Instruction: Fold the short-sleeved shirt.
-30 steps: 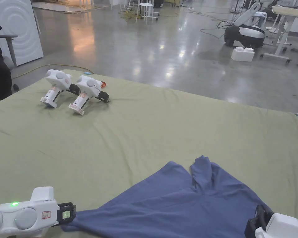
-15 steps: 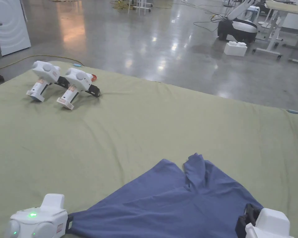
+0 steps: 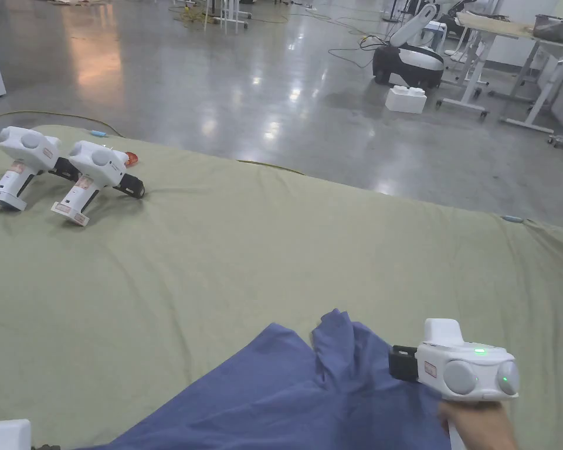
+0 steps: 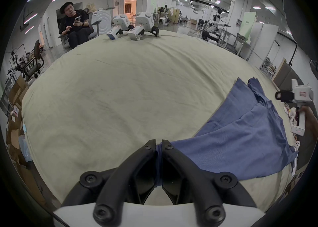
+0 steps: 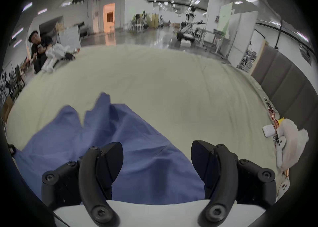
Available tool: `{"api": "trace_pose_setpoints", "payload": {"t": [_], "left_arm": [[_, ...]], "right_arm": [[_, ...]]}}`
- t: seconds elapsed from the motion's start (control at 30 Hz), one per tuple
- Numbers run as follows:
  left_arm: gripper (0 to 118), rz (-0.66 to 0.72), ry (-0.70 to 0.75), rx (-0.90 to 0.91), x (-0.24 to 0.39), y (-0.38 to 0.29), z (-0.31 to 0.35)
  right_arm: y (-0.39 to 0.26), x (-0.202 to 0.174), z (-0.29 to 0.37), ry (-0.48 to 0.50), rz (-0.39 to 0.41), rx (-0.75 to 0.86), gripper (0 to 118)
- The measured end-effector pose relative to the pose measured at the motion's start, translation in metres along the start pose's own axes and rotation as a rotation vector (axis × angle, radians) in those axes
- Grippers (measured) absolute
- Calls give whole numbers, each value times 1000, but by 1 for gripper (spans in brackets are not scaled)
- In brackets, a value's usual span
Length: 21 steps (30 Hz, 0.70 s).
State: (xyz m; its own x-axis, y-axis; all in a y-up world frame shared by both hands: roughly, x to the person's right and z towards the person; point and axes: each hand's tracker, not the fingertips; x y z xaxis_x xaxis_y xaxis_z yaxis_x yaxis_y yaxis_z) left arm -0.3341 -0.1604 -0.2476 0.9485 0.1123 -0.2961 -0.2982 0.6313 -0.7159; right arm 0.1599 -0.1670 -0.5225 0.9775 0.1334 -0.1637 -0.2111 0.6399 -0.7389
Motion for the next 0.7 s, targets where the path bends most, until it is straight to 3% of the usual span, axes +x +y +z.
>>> {"api": "trace_pose_setpoints", "payload": {"t": [0.23, 0.3, 0.37, 0.4, 0.43, 0.47, 0.57, 0.7], "left_arm": [[3, 11, 0, 6, 1, 4, -1], [3, 19, -1, -2, 1, 5, -3], [3, 8, 7, -7, 5, 4, -3], [3, 7, 8, -9, 5, 3, -3], [3, 8, 8, -10, 5, 3, -3], [3, 9, 8, -8, 5, 3, -3], [3, -1, 16, 2, 8, 4, -1], [3, 2, 9, 37, 8, 8, 6]], "right_arm": [[4, 3, -64, 51, 42, -163, 85], [5, 4, -70, 73, 35, -160, 80], [8, 4, -68, 101, 46, -160, 66], [9, 3, -67, 111, 44, -152, 52], [8, 1, -62, 127, 50, -145, 36], [8, -2, -60, 125, 68, -134, 6], [4, -9, -51, 101, 131, -119, 4], [1, -1, -26, 65, 54, -44, 4]]}}
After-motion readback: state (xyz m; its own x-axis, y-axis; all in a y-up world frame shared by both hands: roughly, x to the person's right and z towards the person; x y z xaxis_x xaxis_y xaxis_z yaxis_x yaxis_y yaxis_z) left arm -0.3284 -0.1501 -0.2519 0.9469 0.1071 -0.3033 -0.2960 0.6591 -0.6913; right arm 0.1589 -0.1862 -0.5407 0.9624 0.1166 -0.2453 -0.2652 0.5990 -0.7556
